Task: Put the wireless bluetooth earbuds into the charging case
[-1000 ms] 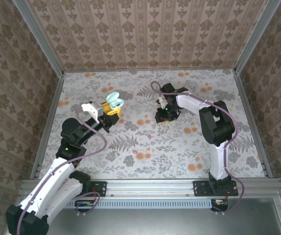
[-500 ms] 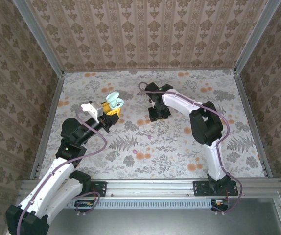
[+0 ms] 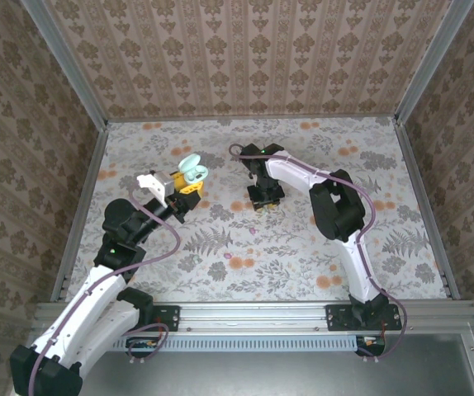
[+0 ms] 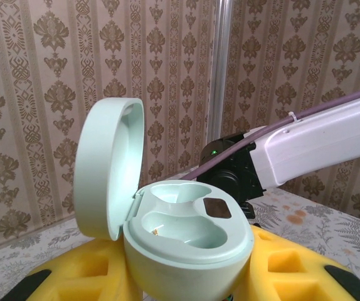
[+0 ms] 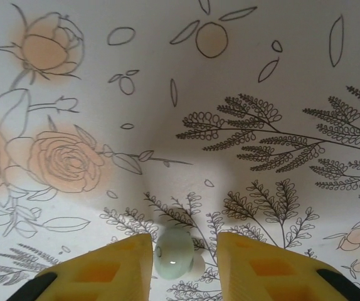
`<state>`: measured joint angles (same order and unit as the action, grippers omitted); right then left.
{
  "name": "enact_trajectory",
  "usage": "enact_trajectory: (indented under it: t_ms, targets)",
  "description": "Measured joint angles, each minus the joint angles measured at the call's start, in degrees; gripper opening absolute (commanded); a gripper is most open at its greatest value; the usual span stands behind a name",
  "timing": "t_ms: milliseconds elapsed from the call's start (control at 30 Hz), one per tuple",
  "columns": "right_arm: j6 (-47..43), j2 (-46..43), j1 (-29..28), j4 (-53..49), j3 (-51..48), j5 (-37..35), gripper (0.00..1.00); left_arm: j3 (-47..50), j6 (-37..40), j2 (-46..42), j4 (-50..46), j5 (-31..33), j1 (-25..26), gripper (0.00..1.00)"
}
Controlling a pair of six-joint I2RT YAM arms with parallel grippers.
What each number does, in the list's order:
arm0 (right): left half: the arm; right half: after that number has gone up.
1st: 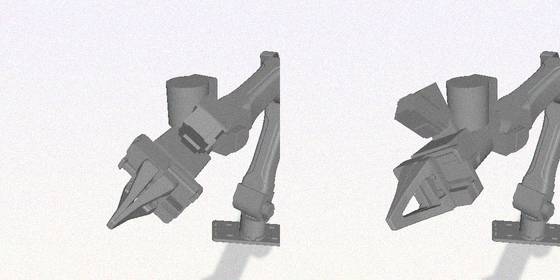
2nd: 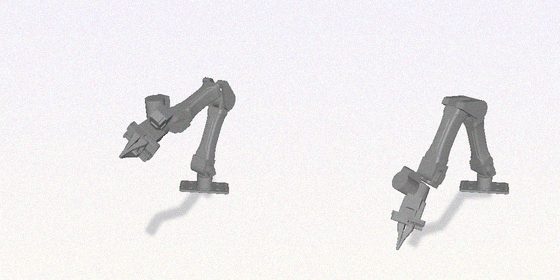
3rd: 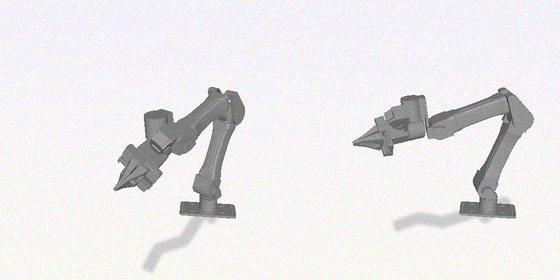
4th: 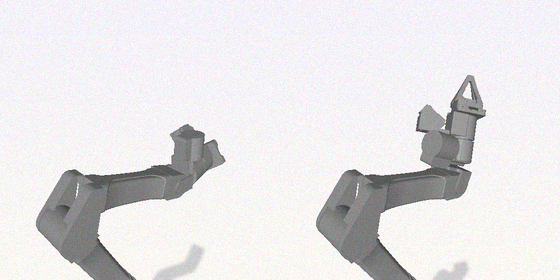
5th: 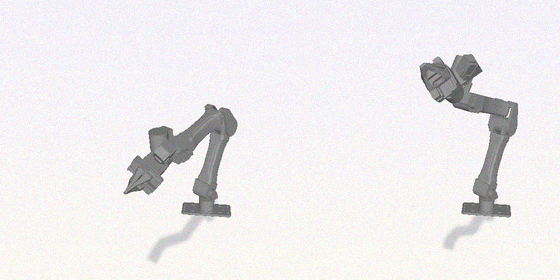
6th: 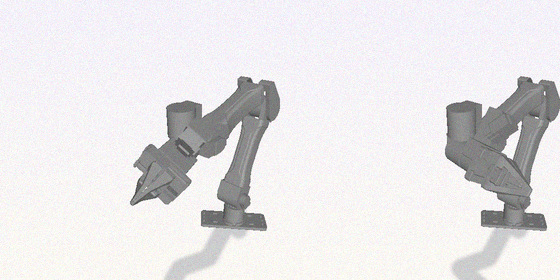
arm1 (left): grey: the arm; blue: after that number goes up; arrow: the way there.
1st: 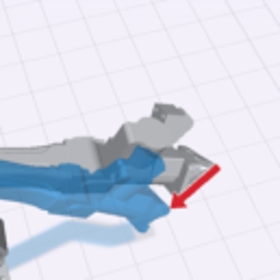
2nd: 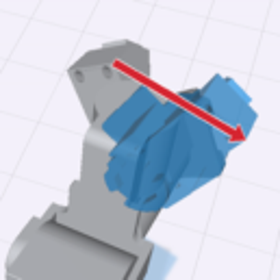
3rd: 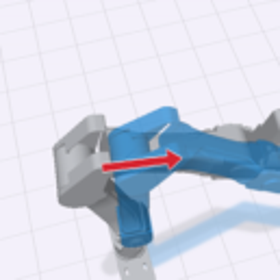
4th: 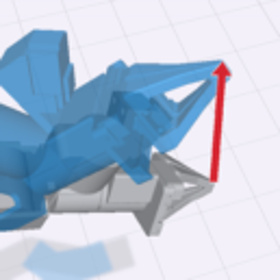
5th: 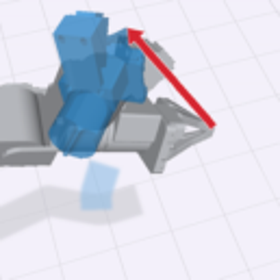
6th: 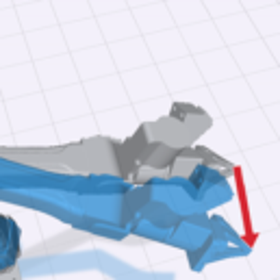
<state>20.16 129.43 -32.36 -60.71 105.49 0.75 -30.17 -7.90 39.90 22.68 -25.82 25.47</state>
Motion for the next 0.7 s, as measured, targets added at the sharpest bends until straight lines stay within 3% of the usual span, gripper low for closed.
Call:
enact_trajectory:
  t_ms: [700]
  targets:
    - [-0.59,2.21,-0.59,-1.75,1.62,-0.2,0.24,0.0,0.22,0.0,-0.04,0.2,0.0,0.32]
